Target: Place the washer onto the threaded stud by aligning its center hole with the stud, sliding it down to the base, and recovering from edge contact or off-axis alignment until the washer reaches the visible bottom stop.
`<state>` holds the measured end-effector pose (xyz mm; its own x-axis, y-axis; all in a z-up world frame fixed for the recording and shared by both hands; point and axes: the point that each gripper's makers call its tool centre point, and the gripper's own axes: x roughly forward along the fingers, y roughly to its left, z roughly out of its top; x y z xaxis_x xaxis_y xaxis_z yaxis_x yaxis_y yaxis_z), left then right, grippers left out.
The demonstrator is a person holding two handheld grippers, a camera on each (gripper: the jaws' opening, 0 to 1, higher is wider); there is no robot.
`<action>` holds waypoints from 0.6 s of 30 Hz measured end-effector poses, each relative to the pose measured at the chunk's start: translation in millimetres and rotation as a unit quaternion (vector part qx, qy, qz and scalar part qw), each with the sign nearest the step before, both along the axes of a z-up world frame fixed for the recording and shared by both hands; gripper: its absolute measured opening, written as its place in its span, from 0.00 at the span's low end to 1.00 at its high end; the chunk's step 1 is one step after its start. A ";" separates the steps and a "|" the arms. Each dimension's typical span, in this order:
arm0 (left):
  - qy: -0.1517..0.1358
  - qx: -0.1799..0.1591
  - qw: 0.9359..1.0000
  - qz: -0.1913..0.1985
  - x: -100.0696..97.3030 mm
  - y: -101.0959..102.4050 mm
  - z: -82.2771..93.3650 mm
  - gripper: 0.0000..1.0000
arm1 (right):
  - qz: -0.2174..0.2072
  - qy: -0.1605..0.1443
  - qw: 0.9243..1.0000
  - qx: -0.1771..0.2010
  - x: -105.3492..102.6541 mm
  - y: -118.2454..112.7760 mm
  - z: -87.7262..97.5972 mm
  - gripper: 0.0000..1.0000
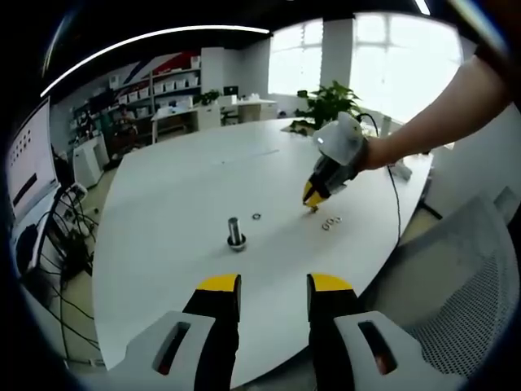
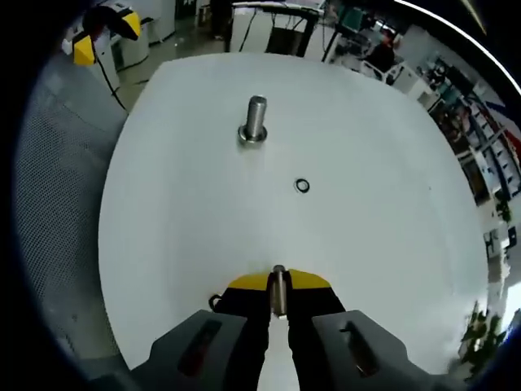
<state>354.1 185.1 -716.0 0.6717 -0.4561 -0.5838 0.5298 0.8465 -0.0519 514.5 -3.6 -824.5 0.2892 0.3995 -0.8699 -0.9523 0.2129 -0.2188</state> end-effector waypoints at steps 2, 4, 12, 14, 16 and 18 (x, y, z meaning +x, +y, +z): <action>0.002 0.002 1.000 0.000 -0.3 0.4 -1.0 0.30 | -0.019 -0.014 1.000 0.012 5.1 -4.6 5.2 0.08; 0.002 0.002 1.000 -0.001 -0.4 0.1 -1.1 0.30 | -0.044 -0.015 0.998 0.032 7.8 -5.7 8.9 0.08; 0.003 0.004 1.000 -0.003 -0.6 -0.4 -1.5 0.30 | -0.097 -0.011 0.992 0.078 7.1 -13.0 11.6 0.08; 0.003 0.005 1.000 -0.003 -0.7 -0.6 -1.7 0.30 | -0.102 -0.010 0.991 0.084 6.2 -14.5 11.6 0.08; 0.003 0.005 1.000 -0.004 -0.7 -0.9 -1.5 0.30 | -0.114 -0.005 0.988 0.101 5.7 -14.8 14.9 0.08; 0.003 0.005 1.000 -0.005 -0.8 -1.2 -1.7 0.30 | -0.097 -0.018 0.989 0.111 5.0 -13.2 20.0 0.03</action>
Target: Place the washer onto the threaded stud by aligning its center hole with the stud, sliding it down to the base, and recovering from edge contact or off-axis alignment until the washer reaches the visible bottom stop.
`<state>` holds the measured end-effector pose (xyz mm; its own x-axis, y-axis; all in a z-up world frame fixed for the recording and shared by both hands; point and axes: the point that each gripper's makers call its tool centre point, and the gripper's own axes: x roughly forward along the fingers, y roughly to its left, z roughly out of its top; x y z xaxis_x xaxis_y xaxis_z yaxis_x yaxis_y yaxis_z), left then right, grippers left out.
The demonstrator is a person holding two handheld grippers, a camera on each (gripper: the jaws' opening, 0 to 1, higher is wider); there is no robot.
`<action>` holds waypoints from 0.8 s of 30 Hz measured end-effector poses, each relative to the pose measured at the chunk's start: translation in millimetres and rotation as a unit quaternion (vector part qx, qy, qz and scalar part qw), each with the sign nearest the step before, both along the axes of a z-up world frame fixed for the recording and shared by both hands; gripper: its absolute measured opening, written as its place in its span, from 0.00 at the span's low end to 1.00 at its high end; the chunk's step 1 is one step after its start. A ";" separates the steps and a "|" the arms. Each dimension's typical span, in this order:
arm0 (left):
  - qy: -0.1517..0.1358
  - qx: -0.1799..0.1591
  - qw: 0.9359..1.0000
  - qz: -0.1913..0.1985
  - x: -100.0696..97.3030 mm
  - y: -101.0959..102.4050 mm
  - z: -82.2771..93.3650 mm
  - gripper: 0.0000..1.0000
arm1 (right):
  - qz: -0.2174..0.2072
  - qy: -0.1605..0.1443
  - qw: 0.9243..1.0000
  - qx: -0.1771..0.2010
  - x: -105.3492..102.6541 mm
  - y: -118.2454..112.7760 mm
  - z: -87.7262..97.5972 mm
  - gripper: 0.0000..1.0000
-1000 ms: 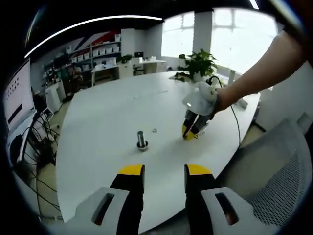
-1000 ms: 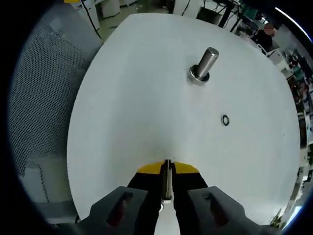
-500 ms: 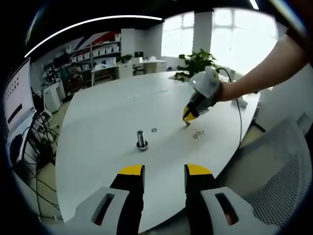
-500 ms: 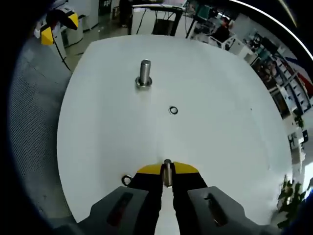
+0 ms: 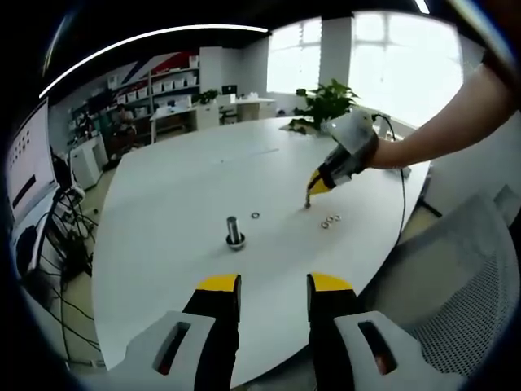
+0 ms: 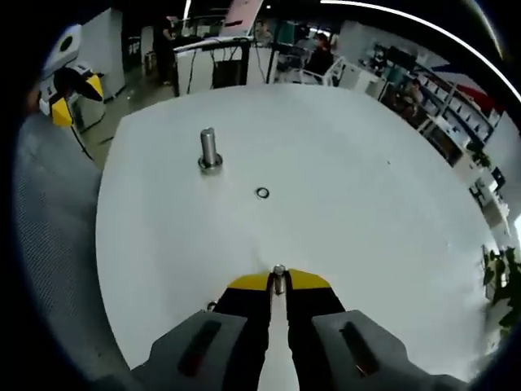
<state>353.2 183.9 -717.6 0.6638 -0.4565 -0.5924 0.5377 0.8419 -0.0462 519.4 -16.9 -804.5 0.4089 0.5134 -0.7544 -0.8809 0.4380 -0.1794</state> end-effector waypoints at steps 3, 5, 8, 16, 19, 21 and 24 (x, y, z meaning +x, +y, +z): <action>-0.001 0.000 1.000 0.000 0.1 0.3 0.3 0.30 | -0.038 0.036 0.998 0.025 -3.3 -3.4 -2.7 0.03; -0.002 0.001 1.000 0.000 0.1 0.6 0.4 0.31 | -0.024 0.020 0.999 -0.014 -1.1 -11.5 -7.7 0.03; -0.002 0.001 1.000 0.001 0.3 0.9 0.7 0.31 | -0.026 0.036 0.999 -0.011 -4.6 -9.2 -13.1 0.03; 0.001 0.005 1.000 -0.002 -0.7 0.4 -1.3 0.31 | 0.069 0.004 0.996 -0.051 -12.9 36.5 -13.1 0.10; 0.001 0.005 1.000 -0.001 -0.5 0.8 -1.0 0.31 | 0.084 0.004 0.994 -0.064 -12.1 48.9 -17.6 0.11; 0.002 0.005 1.000 -0.001 -0.7 0.8 -1.6 0.31 | 0.092 0.004 0.993 -0.069 -8.8 55.4 -21.0 0.12; 0.002 0.008 1.000 0.000 -0.8 1.3 -1.9 0.31 | 0.107 0.010 0.990 -0.086 -4.2 59.0 -28.3 0.12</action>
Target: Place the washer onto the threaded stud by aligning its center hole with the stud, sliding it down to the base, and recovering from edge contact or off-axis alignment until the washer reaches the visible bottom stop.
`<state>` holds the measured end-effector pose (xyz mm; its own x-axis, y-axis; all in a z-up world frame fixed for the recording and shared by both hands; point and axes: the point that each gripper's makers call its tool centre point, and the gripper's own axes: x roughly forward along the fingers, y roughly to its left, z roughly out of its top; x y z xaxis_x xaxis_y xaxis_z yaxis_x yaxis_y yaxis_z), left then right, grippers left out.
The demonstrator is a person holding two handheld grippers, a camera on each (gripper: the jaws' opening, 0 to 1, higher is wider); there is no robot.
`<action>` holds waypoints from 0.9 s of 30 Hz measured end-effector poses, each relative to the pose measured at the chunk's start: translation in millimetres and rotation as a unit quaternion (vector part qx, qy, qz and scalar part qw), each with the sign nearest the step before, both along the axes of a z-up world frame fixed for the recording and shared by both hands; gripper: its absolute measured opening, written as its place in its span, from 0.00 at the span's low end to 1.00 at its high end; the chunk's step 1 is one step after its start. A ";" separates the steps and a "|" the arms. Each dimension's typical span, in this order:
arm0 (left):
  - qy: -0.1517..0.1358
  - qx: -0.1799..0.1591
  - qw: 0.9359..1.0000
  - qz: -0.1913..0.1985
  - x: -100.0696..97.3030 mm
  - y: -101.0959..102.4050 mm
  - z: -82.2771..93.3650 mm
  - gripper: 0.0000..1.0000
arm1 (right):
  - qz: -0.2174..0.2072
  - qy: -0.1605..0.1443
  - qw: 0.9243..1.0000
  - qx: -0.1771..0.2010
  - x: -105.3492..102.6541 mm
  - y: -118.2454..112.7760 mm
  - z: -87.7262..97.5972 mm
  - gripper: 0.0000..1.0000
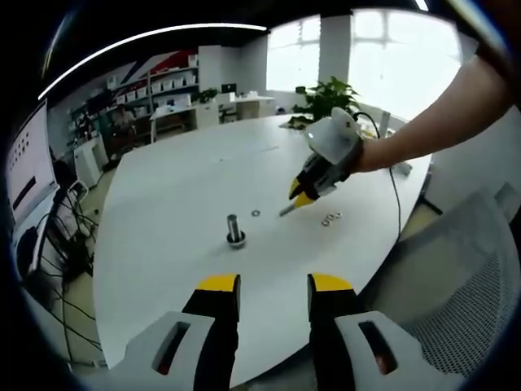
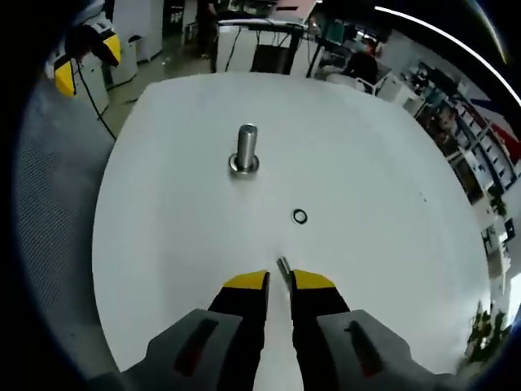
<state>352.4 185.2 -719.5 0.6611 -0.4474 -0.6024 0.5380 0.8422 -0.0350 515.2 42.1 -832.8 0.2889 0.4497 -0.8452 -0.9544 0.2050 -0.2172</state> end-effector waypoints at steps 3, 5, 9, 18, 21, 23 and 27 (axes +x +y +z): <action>-0.001 0.000 1.000 0.003 0.5 1.0 0.2 0.31 | 0.023 0.005 0.999 -0.025 2.2 1.7 -7.0 0.13; 0.000 0.001 1.000 0.004 0.5 1.6 -0.2 0.31 | 0.032 0.009 0.999 -0.032 5.5 4.1 -10.4 0.13; 0.002 0.002 1.000 0.004 0.2 1.9 -1.2 0.31 | 0.047 0.014 0.997 -0.052 13.8 5.3 -16.8 0.14; 0.004 0.005 1.000 0.007 0.3 3.1 -2.7 0.31 | 0.079 0.055 0.992 -0.082 8.9 5.0 -35.9 0.15; 0.005 0.008 1.000 0.007 0.0 3.3 -3.3 0.31 | 0.086 0.058 0.992 -0.078 7.6 7.2 -32.8 0.14; 0.006 0.010 1.000 0.006 -0.1 3.2 -3.7 0.31 | 0.101 0.061 0.990 -0.082 7.6 7.2 -34.6 0.13; 0.005 0.012 1.000 0.006 -0.1 3.4 -4.0 0.31 | 0.107 0.079 0.988 -0.085 5.7 7.3 -35.5 0.11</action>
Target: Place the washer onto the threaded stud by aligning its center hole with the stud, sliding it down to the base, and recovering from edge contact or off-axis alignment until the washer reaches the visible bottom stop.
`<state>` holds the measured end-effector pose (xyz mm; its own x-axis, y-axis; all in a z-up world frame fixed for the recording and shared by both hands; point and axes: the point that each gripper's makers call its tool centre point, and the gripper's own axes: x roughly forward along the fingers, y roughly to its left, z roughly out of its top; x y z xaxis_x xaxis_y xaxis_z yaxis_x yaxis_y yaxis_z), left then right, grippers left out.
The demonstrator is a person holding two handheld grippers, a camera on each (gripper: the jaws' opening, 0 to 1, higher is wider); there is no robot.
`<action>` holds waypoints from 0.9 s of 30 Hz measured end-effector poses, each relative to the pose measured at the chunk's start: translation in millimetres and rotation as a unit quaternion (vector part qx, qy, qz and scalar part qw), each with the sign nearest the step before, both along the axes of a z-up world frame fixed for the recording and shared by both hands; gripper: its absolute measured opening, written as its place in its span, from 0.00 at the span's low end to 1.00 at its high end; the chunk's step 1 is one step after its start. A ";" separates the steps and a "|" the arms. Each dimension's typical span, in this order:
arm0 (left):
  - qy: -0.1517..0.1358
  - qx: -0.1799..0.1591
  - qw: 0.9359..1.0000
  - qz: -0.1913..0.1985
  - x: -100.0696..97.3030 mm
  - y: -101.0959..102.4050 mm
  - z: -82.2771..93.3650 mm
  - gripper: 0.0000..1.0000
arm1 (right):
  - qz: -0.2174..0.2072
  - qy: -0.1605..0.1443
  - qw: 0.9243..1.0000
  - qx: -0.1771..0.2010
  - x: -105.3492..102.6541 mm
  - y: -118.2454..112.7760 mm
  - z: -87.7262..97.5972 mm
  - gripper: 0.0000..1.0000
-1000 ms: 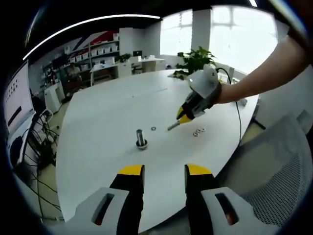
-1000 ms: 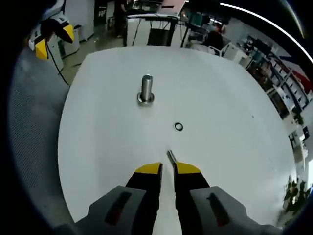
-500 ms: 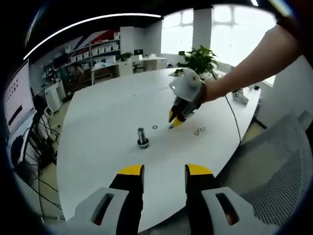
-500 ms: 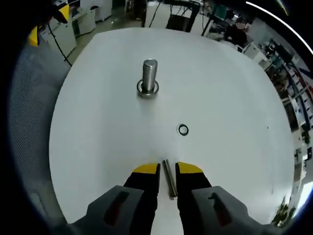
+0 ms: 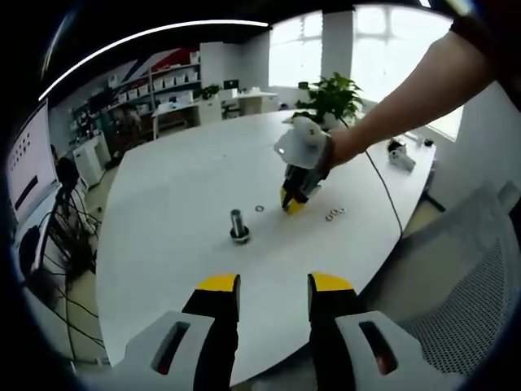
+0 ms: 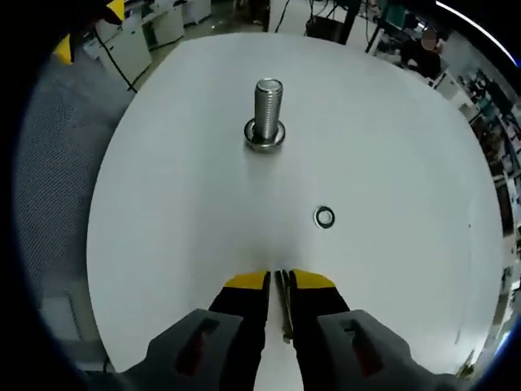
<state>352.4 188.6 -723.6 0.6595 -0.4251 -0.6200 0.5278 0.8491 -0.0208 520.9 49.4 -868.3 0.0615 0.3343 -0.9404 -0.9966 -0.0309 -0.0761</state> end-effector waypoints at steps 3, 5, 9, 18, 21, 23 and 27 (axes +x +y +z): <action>0.001 0.001 1.000 0.000 -0.2 0.4 -0.4 0.31 | 0.000 0.003 1.000 0.000 -0.6 0.1 0.5 0.11; 0.000 0.002 1.000 0.000 -0.1 0.4 -0.3 0.31 | -0.001 0.006 1.000 0.002 0.1 -0.3 -0.2 0.10; 0.001 0.003 1.000 0.000 -0.1 0.6 -0.8 0.31 | -0.001 0.002 1.000 0.001 -1.8 -0.4 0.2 0.09; 0.002 0.005 1.000 -0.002 -0.7 -0.1 -1.3 0.31 | -0.008 -0.010 1.000 0.007 -4.8 -8.0 4.6 0.09; 0.002 0.004 1.000 -0.002 -0.7 -0.1 -1.3 0.31 | -0.035 -0.013 0.999 0.028 1.2 -11.8 11.9 0.09; 0.002 0.005 1.000 -0.002 -0.7 0.0 -1.4 0.31 | -0.042 -0.016 0.998 0.036 3.3 -13.7 15.9 0.09; 0.004 0.004 1.000 -0.003 -1.0 -0.2 -1.9 0.31 | -0.061 -0.023 0.996 0.052 7.1 -19.9 26.0 0.09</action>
<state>351.4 188.4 -725.5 0.6524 -0.4234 -0.6286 0.5325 0.8463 -0.0175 528.0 29.5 -842.3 0.1506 0.4180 -0.8959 -0.9877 0.1013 -0.1188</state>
